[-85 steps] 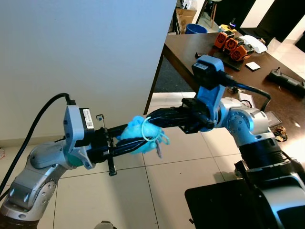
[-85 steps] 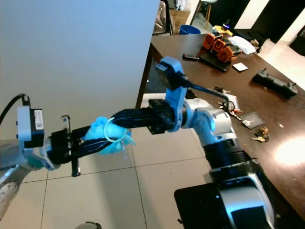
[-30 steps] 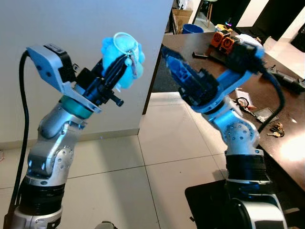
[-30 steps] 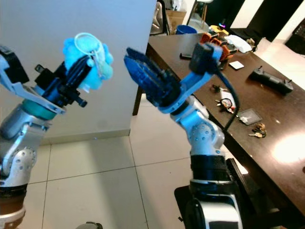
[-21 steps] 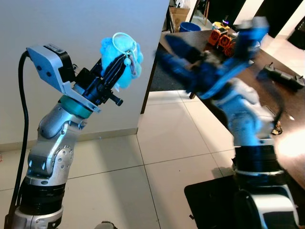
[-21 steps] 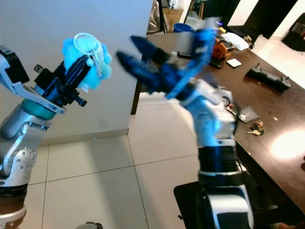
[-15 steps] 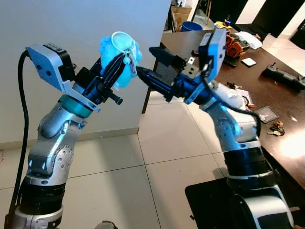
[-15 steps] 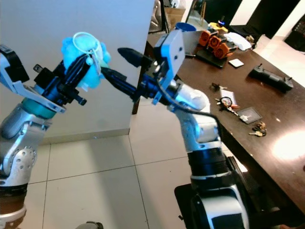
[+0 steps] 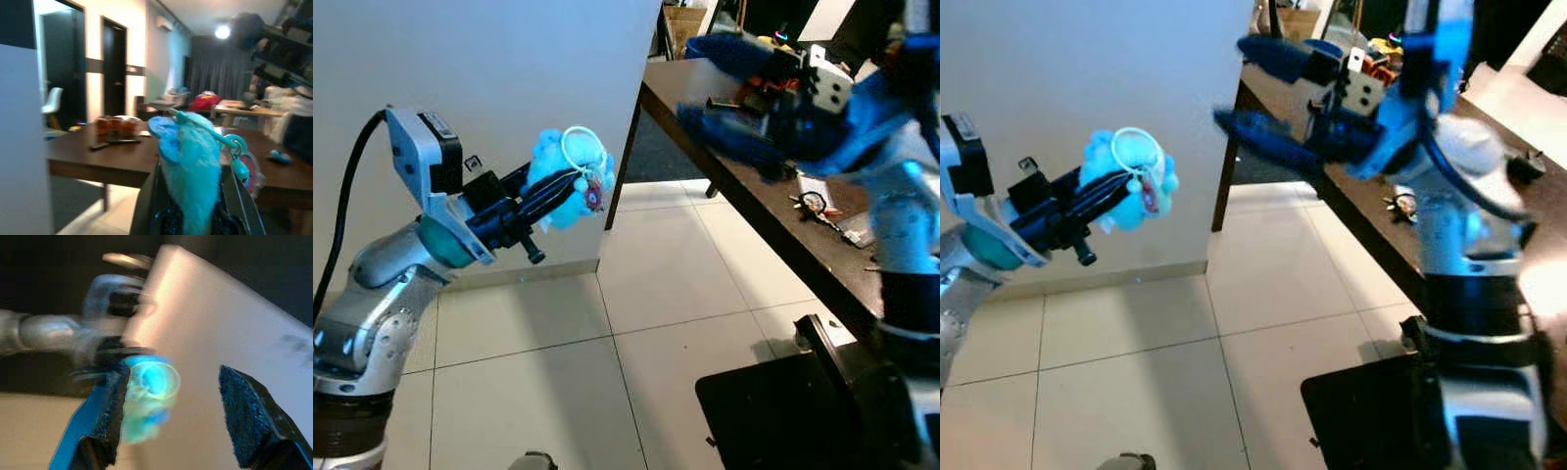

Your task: Hang keys on a hook

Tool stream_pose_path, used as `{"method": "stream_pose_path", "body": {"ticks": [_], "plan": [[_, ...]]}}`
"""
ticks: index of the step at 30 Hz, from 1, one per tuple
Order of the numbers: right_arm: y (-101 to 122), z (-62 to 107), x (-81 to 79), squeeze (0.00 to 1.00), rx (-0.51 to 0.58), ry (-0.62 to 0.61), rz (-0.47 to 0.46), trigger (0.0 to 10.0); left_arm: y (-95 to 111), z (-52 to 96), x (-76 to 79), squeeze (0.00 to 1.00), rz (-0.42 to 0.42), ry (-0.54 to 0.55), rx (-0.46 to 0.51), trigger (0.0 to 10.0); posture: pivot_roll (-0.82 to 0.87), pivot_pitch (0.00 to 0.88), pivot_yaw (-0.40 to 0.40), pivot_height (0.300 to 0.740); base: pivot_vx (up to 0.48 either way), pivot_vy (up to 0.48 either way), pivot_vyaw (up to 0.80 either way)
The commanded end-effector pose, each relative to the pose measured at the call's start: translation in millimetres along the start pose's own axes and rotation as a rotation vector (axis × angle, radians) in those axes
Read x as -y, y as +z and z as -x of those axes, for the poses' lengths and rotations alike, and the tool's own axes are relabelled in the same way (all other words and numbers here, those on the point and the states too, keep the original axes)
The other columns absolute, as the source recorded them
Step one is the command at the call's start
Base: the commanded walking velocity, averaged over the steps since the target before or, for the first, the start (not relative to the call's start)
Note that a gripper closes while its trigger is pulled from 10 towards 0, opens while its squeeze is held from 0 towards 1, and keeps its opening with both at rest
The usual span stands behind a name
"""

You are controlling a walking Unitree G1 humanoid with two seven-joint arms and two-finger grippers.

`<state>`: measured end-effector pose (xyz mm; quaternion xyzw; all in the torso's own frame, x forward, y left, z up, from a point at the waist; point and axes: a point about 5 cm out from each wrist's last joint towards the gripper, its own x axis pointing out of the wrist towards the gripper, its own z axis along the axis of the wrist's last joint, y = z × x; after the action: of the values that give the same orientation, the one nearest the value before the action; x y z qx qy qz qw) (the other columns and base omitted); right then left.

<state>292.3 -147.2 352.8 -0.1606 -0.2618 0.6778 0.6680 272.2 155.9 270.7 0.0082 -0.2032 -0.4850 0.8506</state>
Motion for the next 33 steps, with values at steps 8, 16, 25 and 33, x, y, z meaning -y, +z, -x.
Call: {"method": "stream_pose_path", "body": {"ticks": [8, 16, 25, 33], "plan": [[5.1, 14.3, 6.7, 0.0, 0.222, 0.177, -0.235, 10.0, 25.8, 13.1, 29.9, 0.0, 0.182, -0.398, 0.097, 10.0, 0.23, 0.008, -0.082, 0.74, 0.0, 0.0, 0.0], [-15.9, 3.7, 1.8, 0.0, 0.19, 0.232, -0.334, 10.0, 27.9, 29.2, 46.6, 0.0, 0.292, -0.613, 0.027, 10.0, 0.25, 0.02, -0.084, 0.74, 0.0, 0.0, 0.0], [-25.7, -14.4, -10.0, 0.0, 0.19, 0.332, -0.417, 10.0, 22.8, 23.9, 54.0, 0.0, 0.407, -0.653, 0.031, 10.0, 0.24, 0.024, -0.079, 0.74, 0.0, 0.0, 0.0], [-35.4, -45.1, -20.9, 0.0, 0.163, 0.445, -0.392, 10.0, 15.2, 15.1, 50.2, 0.0, 0.517, -0.635, 0.047, 10.0, 0.24, 0.021, -0.065, 0.74, 0.0, 0.0, 0.0]]}}
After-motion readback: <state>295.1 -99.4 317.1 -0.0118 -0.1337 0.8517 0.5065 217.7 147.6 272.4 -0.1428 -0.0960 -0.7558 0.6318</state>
